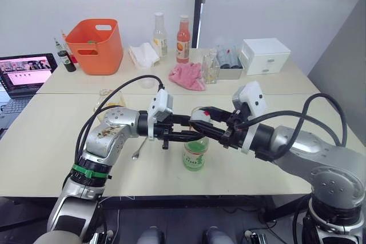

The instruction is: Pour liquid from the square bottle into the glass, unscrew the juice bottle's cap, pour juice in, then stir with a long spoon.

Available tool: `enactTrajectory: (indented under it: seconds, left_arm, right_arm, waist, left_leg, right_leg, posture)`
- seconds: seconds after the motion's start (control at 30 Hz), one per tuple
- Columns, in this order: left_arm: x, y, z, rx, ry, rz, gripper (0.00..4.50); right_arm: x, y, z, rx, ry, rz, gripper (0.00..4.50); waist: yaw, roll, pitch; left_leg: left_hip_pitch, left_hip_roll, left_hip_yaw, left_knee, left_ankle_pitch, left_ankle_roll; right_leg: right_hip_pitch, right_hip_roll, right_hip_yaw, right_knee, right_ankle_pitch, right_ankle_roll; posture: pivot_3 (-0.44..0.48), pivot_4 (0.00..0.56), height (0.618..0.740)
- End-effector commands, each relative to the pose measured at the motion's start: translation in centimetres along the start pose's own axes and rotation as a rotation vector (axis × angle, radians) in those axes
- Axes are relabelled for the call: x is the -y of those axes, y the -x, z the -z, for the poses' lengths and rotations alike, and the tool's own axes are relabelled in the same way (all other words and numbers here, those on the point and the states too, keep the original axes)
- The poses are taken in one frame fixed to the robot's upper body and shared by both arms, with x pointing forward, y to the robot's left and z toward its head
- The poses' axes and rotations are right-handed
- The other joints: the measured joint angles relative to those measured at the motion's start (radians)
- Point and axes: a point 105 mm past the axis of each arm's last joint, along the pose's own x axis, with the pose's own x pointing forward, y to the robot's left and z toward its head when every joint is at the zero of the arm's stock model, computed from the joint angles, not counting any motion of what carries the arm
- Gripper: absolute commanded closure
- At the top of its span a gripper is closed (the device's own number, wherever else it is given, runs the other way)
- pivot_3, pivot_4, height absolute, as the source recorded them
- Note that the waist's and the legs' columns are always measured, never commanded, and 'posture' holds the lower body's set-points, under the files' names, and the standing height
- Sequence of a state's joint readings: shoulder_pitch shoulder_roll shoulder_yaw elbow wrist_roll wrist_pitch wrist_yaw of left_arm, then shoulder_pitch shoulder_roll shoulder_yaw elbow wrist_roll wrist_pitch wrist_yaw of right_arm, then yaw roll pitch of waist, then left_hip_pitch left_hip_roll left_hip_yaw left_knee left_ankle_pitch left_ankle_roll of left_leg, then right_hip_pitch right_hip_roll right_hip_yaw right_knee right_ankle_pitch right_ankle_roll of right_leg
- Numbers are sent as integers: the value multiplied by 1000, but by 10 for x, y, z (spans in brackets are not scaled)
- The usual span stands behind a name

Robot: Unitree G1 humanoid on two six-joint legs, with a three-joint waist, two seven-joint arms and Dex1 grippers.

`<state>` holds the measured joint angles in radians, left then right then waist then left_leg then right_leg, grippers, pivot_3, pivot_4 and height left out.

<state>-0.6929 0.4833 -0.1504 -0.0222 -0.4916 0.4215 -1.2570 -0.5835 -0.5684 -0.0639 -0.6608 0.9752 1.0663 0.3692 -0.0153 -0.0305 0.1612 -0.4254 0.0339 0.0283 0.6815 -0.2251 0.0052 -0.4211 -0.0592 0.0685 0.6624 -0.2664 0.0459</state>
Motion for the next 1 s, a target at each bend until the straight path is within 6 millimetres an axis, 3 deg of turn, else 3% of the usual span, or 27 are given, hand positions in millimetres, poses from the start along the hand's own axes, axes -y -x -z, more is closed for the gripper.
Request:
enactTrajectory:
  seconds: [0.03,0.13,0.2,0.33,0.53,0.6,0.77,0.87,1.0]
  left_arm:
    - [9,-5,3,-9,3,47,3025]
    - [10,-5,2,-9,2,49,3025]
    - [11,-6,1,-7,2,50,3025]
    - [13,-7,2,-5,8,52,3025]
    - [14,-7,2,-3,10,49,3025]
    - [14,-6,2,-2,11,46,3025]
    - [15,-5,5,-20,-1,45,3025]
    - [15,-6,5,-19,-2,43,3025]
    - [14,-6,5,-18,-3,36,3025]
  right_arm:
    - [-5,0,-2,-16,37,-337,2808]
    - [8,1,1,-72,40,-576,2808]
    - [30,-15,-6,-70,96,-608,2808]
    - [29,-25,-27,-74,122,-843,2808]
    - [38,-37,-19,-146,139,-856,2808]
    - [38,-35,-21,-129,138,-859,1710]
    - [41,-24,-38,-19,169,-808,48]
    - [38,-8,-53,74,205,-708,20]
    - [22,13,-56,118,201,-542,20]
  waist:
    - [-2,0,0]
    - [-4,0,0]
    - [-10,0,0]
    - [-15,0,0]
    - [-2,0,0]
    - [-2,0,0]
    - [1,0,0]
    - [11,0,0]
    - [16,0,0]
  left_leg:
    - [0,0,1,0,0,0]
    - [2,0,3,0,0,0]
    - [2,1,3,-1,0,0]
    - [1,1,3,-1,0,0]
    - [0,1,2,-1,0,0]
    - [1,1,2,-1,0,0]
    - [1,1,2,-1,0,0]
    - [0,0,1,-1,0,0]
    - [-1,0,-4,-2,-1,1]
  right_leg:
    - [0,0,0,0,0,0]
    - [2,0,0,-1,0,0]
    - [2,1,0,-1,0,0]
    - [-1,1,0,0,0,0]
    - [-2,-1,-1,0,0,0]
    - [-1,0,-1,1,0,0]
    - [-1,0,-1,2,0,0]
    - [-1,-1,-1,1,0,0]
    - [-1,-1,-2,1,0,0]
  posture:
    - [0,150,715]
    - [0,150,715]
    - [0,150,715]
    - [0,150,715]
    - [0,150,715]
    - [0,150,715]
    - [0,150,715]
    - [0,150,715]
    - [0,150,715]
